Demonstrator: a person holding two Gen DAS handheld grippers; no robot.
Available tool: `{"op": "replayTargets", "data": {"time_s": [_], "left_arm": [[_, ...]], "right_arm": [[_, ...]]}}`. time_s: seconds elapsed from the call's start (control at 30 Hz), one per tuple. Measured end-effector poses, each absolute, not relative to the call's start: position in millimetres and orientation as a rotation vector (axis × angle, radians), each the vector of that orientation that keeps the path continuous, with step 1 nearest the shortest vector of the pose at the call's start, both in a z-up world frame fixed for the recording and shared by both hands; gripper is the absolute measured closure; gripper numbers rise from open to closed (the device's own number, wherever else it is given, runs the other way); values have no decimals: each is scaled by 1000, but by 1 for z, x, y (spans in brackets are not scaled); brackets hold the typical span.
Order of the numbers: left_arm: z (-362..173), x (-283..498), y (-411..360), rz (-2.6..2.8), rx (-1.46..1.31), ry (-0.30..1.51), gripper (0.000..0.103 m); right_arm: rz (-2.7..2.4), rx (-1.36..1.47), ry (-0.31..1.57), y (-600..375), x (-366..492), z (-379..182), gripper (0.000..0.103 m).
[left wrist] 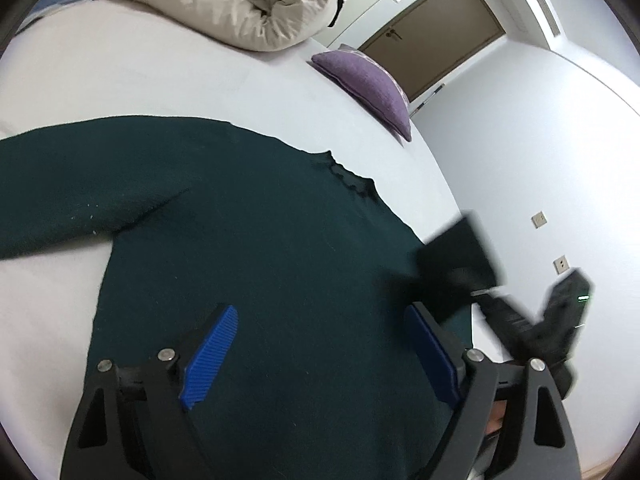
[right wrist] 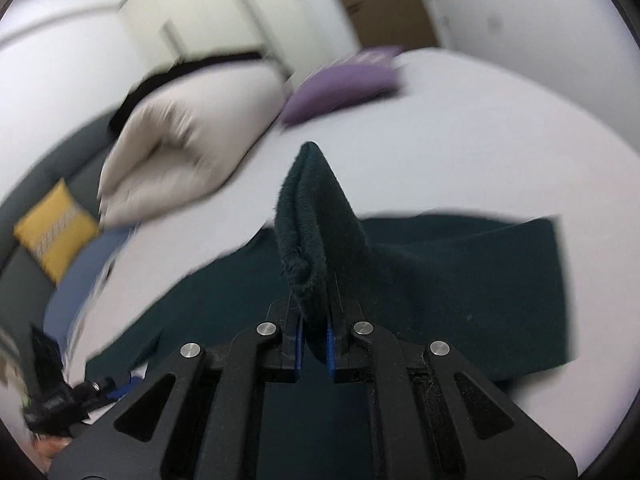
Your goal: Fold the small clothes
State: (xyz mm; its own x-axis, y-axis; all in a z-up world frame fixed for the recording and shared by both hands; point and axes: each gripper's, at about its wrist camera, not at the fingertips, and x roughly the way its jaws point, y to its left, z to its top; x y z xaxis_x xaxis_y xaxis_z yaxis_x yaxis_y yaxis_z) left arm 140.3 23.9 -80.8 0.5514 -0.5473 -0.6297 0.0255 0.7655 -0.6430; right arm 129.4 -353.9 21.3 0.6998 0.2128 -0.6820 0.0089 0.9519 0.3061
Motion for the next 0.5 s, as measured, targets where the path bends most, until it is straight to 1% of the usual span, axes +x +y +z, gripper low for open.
{"op": "replayTargets", "data": {"time_s": [0.1, 0.17, 0.2, 0.23, 0.3, 0.33, 0.43, 0.5], "left_arm": [[-88, 154, 18, -386, -633, 956, 16], [-95, 166, 8, -406, -644, 980, 16], [-98, 171, 2, -416, -648, 992, 16], [-101, 175, -5, -427, -648, 1003, 16], [-110, 187, -24, -453, -644, 1036, 15], [-114, 191, -32, -459, -644, 1051, 15], [-128, 206, -59, -454, -609, 1104, 17], [-137, 216, -75, -442, -565, 1131, 25]], "right_arm": [[124, 305, 910, -310, 139, -34, 92], [138, 330, 949, -295, 140, -71, 90], [161, 340, 951, -289, 138, -82, 79], [183, 352, 946, -280, 119, -89, 60], [214, 390, 918, -286, 98, -91, 44], [213, 398, 902, -284, 92, -97, 43], [211, 447, 864, -311, 68, -82, 43], [201, 545, 854, -345, 51, -72, 43]]}}
